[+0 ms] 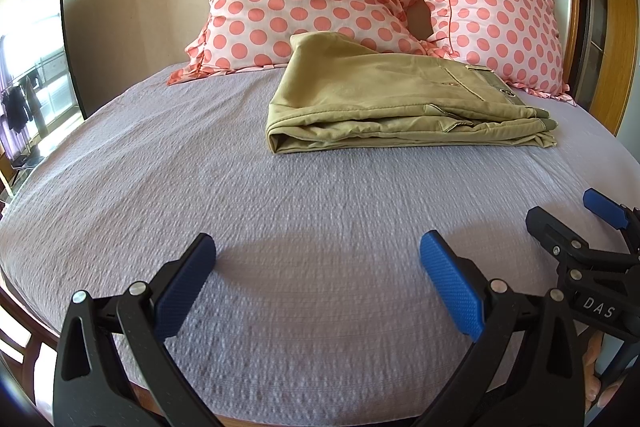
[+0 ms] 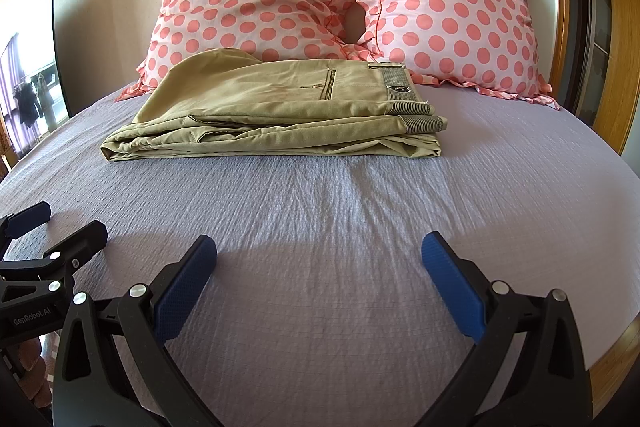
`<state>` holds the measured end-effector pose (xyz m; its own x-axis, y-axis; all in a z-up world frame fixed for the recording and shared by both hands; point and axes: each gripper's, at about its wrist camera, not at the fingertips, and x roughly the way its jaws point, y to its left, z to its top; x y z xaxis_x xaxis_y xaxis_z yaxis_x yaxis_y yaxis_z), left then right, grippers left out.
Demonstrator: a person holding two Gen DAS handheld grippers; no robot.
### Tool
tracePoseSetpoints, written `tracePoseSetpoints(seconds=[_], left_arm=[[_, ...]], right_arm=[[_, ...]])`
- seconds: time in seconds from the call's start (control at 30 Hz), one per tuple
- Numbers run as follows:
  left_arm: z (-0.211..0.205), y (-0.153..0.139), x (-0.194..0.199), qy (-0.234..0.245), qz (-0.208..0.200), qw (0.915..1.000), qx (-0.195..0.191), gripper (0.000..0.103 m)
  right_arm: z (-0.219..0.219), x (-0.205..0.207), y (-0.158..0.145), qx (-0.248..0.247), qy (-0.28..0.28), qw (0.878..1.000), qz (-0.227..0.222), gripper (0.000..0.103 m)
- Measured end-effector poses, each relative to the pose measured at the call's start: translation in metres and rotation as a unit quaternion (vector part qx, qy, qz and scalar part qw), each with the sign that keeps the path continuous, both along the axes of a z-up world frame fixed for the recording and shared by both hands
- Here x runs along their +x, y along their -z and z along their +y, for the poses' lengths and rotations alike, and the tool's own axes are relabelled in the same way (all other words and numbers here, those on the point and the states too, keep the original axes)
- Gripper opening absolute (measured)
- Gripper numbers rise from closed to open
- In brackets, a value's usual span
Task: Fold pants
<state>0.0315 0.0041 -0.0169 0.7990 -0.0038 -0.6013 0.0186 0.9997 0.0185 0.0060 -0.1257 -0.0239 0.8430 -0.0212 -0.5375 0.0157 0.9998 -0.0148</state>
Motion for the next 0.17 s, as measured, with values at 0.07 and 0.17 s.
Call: tracePoseSetpoints(seconds=[0.07,0.17], left_arm=[[0.0002,-0.0002,0.0004,0.0,-0.001,1.0,0.0,0.101],[0.0006,-0.0004,0.0001,0.001,-0.002,1.0,0.001,0.101]], right_arm=[[0.0,-0.0001,0.0001,0.0,0.0,1.0,0.0,0.102],[0.0001,-0.0002,0.0,0.0,0.0,1.0,0.0,0.102]])
